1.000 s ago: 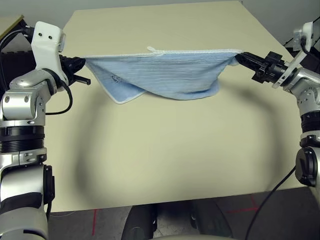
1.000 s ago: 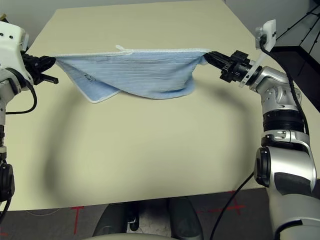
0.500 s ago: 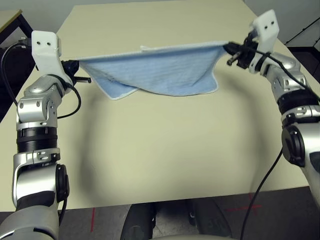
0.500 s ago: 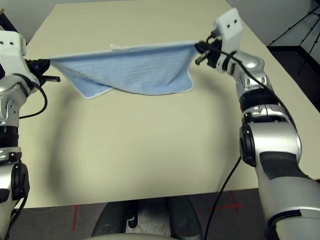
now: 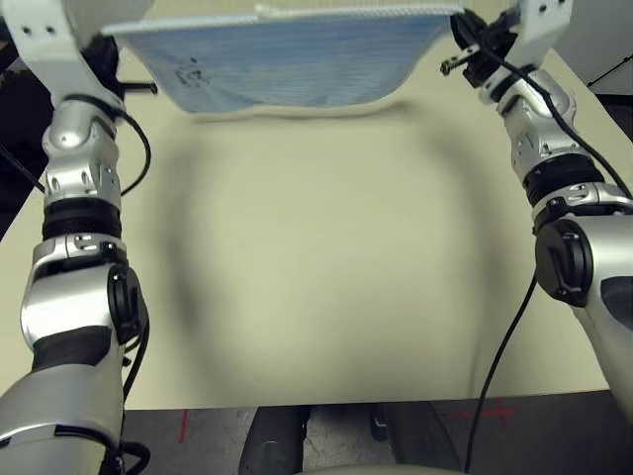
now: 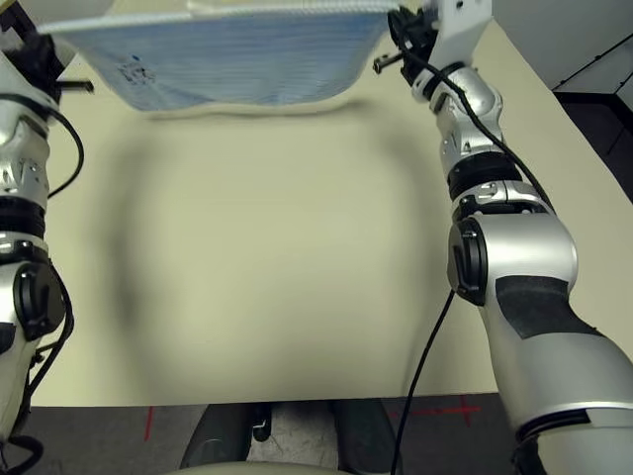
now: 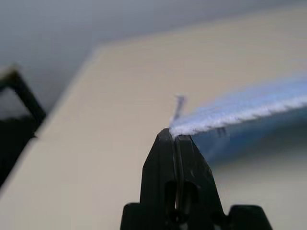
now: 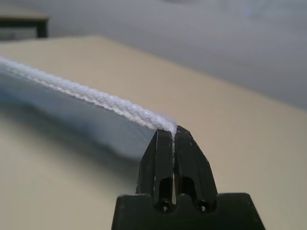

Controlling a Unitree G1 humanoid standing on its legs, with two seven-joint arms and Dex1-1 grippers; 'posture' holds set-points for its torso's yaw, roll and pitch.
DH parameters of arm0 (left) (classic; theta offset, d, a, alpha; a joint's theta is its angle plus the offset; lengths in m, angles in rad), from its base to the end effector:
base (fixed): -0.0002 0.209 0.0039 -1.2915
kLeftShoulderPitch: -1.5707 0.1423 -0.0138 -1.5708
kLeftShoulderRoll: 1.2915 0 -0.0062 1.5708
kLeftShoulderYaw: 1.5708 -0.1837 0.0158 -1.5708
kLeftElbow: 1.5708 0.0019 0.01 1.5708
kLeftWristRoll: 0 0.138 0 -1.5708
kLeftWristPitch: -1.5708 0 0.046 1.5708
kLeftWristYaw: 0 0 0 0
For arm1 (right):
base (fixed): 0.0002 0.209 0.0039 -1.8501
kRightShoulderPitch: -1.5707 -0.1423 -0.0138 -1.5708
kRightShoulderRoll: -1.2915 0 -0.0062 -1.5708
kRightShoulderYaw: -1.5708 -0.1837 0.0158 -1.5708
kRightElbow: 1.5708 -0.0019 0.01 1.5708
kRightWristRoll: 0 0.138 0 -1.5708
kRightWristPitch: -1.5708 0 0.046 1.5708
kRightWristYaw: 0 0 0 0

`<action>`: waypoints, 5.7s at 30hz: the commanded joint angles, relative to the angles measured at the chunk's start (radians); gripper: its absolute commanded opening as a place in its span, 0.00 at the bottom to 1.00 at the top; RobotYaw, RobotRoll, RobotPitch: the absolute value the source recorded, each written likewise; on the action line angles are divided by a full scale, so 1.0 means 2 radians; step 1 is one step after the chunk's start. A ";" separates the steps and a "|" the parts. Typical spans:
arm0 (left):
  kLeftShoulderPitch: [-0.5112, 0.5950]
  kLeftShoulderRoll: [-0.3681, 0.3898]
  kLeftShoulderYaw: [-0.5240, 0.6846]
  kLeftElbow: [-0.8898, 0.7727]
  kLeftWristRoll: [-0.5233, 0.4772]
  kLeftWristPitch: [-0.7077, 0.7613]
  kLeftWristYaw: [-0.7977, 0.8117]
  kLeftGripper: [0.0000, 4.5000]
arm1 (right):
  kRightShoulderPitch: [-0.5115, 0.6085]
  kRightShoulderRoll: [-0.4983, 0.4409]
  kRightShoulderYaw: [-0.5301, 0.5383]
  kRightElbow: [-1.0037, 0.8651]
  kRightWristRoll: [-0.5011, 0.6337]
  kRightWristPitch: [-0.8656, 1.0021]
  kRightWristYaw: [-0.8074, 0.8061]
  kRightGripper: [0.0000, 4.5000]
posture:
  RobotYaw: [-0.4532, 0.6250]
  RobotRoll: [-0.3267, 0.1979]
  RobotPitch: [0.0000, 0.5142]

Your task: Fold the towel and set it aside.

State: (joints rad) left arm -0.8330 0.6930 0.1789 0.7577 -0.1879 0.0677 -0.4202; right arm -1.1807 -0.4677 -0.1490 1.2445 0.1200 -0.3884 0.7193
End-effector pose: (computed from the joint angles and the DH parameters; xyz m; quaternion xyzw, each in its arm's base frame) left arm 0.3138 0.3151 0.2002 0.1304 -0.0424 -0.0139 0.9905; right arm 0.3631 -0.2382 0.2126 -0.1270 -0.1551 0.2436 0.9489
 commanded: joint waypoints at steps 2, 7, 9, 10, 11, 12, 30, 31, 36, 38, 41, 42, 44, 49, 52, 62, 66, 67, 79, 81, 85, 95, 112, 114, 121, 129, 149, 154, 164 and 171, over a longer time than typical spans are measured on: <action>0.105 0.045 -0.014 -0.113 0.000 0.073 -0.081 0.00 | 0.044 -0.036 -0.007 -0.011 0.014 0.043 0.114 0.00 | 0.42 0.62 0.39; 0.163 0.067 -0.015 -0.184 -0.006 0.124 -0.125 0.00 | 0.078 -0.062 0.021 -0.027 -0.007 0.063 0.194 0.00 | 0.42 0.62 0.39; 0.175 0.077 -0.020 -0.198 -0.006 0.136 -0.148 0.00 | 0.085 -0.070 0.036 -0.032 -0.021 0.060 0.215 0.00 | 0.42 0.62 0.39; 0.182 0.086 -0.027 -0.201 -0.002 0.136 -0.165 0.00 | 0.087 -0.073 0.044 -0.035 -0.028 0.055 0.226 0.00 | 0.42 0.62 0.39; 0.188 0.094 -0.032 -0.203 0.002 0.133 -0.179 0.00 | 0.089 -0.077 0.053 -0.038 -0.036 0.048 0.236 0.00 | 0.42 0.62 0.39; 0.191 0.099 -0.031 -0.202 0.004 0.132 -0.187 0.00 | 0.092 -0.082 0.064 -0.041 -0.047 0.038 0.250 0.00 | 0.42 0.62 0.39; 0.173 0.120 -0.035 -0.198 0.014 0.147 -0.248 0.00 | 0.074 -0.092 0.104 -0.043 -0.084 -0.024 0.313 0.00 | 0.42 0.62 0.38; 0.177 0.127 -0.038 -0.207 0.011 0.156 -0.265 0.00 | 0.075 -0.095 0.107 -0.044 -0.086 -0.032 0.324 0.00 | 0.42 0.62 0.38; 0.209 0.173 -0.054 -0.248 0.002 0.180 -0.345 0.00 | 0.079 -0.109 0.114 -0.047 -0.079 -0.042 0.401 0.00 | 0.42 0.62 0.37; 0.209 0.183 -0.058 -0.252 0.001 0.185 -0.363 0.00 | 0.078 -0.114 0.114 -0.046 -0.079 -0.045 0.417 0.00 | 0.42 0.62 0.37; 0.192 0.190 -0.067 -0.243 0.007 0.182 -0.382 0.00 | 0.072 -0.118 0.112 -0.043 -0.081 -0.045 0.428 0.00 | 0.42 0.62 0.36; 0.184 0.192 -0.072 -0.237 0.012 0.177 -0.387 0.00 | 0.070 -0.118 0.112 -0.042 -0.082 -0.047 0.429 0.00 | 0.41 0.62 0.36; 0.160 0.194 -0.085 -0.220 0.022 0.168 -0.400 0.00 | 0.064 -0.121 0.114 -0.039 -0.088 -0.050 0.423 0.00 | 0.41 0.62 0.36; 0.085 0.190 -0.120 -0.154 0.059 0.127 -0.417 0.00 | 0.049 -0.120 0.118 -0.030 -0.100 -0.053 0.410 0.00 | 0.41 0.62 0.37; 0.048 0.188 -0.141 -0.120 0.076 0.113 -0.440 0.00 | 0.040 -0.120 0.123 -0.023 -0.110 -0.054 0.403 0.00 | 0.41 0.62 0.37; -0.033 0.138 -0.149 0.003 0.123 0.032 -0.359 0.00 | 0.014 -0.121 0.163 0.008 -0.190 -0.049 0.250 0.00 | 0.41 0.62 0.38; -0.060 0.110 -0.144 0.057 0.140 -0.006 -0.279 0.00 | 0.004 -0.105 0.172 0.018 -0.207 -0.029 0.181 0.00 | 0.41 0.62 0.42; -0.065 0.106 -0.145 0.068 0.143 -0.014 -0.269 0.00 | 0.002 -0.100 0.172 0.021 -0.208 -0.024 0.170 0.00 | 0.41 0.62 0.42; -0.130 0.076 -0.141 0.158 0.154 -0.045 -0.195 0.00 | -0.034 -0.078 0.151 0.032 -0.198 0.021 0.097 0.00 | 0.40 0.62 0.60; -0.136 0.075 -0.139 0.166 0.154 -0.043 -0.190 0.00 | -0.041 -0.076 0.154 0.033 -0.204 0.025 0.078 0.00 | 0.40 0.62 0.60; -0.140 0.075 -0.141 0.177 0.158 -0.042 -0.179 0.00 | -0.049 -0.072 0.160 0.035 -0.213 0.033 0.044 0.00 | 0.40 0.62 0.59; -0.153 0.066 -0.138 0.204 0.167 -0.045 -0.112 0.00 | -0.056 -0.047 0.180 0.041 -0.247 0.060 -0.029 0.00 | 0.42 0.62 0.55; -0.169 0.037 -0.138 0.232 0.167 -0.050 -0.064 0.00 | -0.072 -0.021 0.173 0.043 -0.246 0.098 -0.120 0.00 | 0.41 0.62 0.54; -0.165 0.034 -0.139 0.234 0.169 -0.047 -0.059 0.00 | -0.071 -0.018 0.173 0.043 -0.246 0.098 -0.124 0.00 | 0.41 0.62 0.54; -0.165 0.027 -0.139 0.239 0.174 -0.045 -0.048 0.00 | -0.066 -0.013 0.179 0.044 -0.253 0.101 -0.154 0.00 | 0.40 0.62 0.53; -0.170 0.032 -0.140 0.234 0.186 -0.054 -0.044 0.39 | -0.069 -0.008 0.172 0.042 -0.247 0.090 -0.159 0.40 | 0.40 0.62 0.53; -0.002 0.050 -0.020 -0.105 -0.031 0.067 -0.275 1.00 | 0.011 0.007 -0.066 -0.087 0.078 0.267 0.147 1.00 | 0.40 0.62 0.47; 0.052 0.062 -0.020 -0.167 -0.035 0.096 -0.289 1.00 | 0.064 0.018 -0.112 -0.213 0.162 0.470 0.078 1.00 | 0.40 0.62 0.48; 0.057 0.055 -0.023 -0.168 -0.012 0.118 -0.237 1.00 | 0.106 0.032 -0.148 -0.312 0.221 0.628 -0.073 1.00 | 0.39 0.62 0.48; 0.065 0.046 -0.021 -0.188 -0.018 0.136 -0.213 1.00 | 0.106 0.036 -0.171 -0.317 0.253 0.653 -0.105 1.00 | 0.39 0.62 0.48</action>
State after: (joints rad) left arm -0.7271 0.7861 0.1385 0.4031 -0.2283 0.3287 -0.8517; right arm -0.9840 -0.3888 -0.4679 0.6275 0.6041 0.8986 0.5265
